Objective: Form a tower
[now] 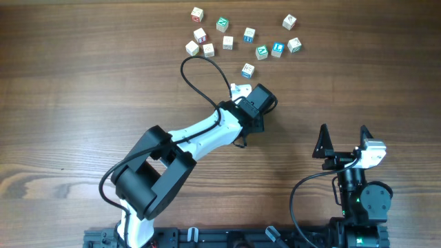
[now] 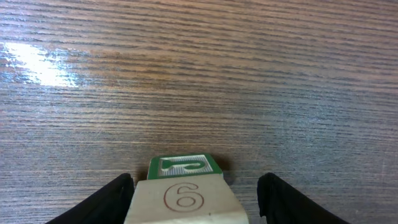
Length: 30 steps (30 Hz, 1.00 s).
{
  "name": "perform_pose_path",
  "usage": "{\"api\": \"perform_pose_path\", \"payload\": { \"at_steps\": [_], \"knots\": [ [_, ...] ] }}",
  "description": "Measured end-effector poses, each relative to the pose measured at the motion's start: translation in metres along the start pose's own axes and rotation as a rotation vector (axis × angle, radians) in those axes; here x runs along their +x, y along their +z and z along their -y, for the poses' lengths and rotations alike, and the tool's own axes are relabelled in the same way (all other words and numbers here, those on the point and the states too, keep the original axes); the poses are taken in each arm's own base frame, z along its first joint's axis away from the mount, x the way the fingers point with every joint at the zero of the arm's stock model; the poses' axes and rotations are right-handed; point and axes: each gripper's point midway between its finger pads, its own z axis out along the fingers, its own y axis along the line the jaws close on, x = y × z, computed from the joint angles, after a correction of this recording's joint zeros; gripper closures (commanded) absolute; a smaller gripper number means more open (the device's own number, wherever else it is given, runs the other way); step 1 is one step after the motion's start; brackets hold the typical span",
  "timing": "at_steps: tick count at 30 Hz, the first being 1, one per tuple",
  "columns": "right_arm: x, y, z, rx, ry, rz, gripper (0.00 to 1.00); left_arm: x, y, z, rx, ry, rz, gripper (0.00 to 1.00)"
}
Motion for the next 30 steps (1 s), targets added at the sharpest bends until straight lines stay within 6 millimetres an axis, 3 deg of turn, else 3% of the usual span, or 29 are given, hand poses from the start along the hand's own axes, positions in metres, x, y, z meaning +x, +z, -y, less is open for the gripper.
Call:
{"api": "perform_pose_path", "payload": {
  "at_steps": [3,11,16,17,19,21,30],
  "knots": [
    [0.0,0.0,0.0,0.0,0.0,0.0,0.0,0.0012,0.0,0.0012,0.007,-0.001,-0.007,0.53],
    [0.0,0.0,0.0,0.0,0.0,0.0,0.0,0.0019,0.0,0.0016,0.009,0.0,-0.011,0.62],
    [0.0,0.0,0.0,0.0,0.0,0.0,0.0,0.0017,-0.0001,0.0017,0.01,0.0,-0.01,0.8],
    [0.0,0.0,0.0,0.0,0.0,0.0,0.0,0.0017,-0.0002,0.0019,0.011,0.002,-0.011,0.79],
    [0.0,0.0,0.0,0.0,0.0,0.0,0.0,0.0013,-0.0007,0.0021,0.012,-0.001,-0.009,0.57],
    [0.0,0.0,0.0,0.0,0.0,0.0,0.0,0.0014,-0.0007,0.002,0.011,-0.006,-0.01,0.47],
    [0.0,0.0,0.0,0.0,0.0,0.0,0.0,0.0032,-0.0009,0.0001,0.003,0.002,-0.017,0.32]
  ]
}}
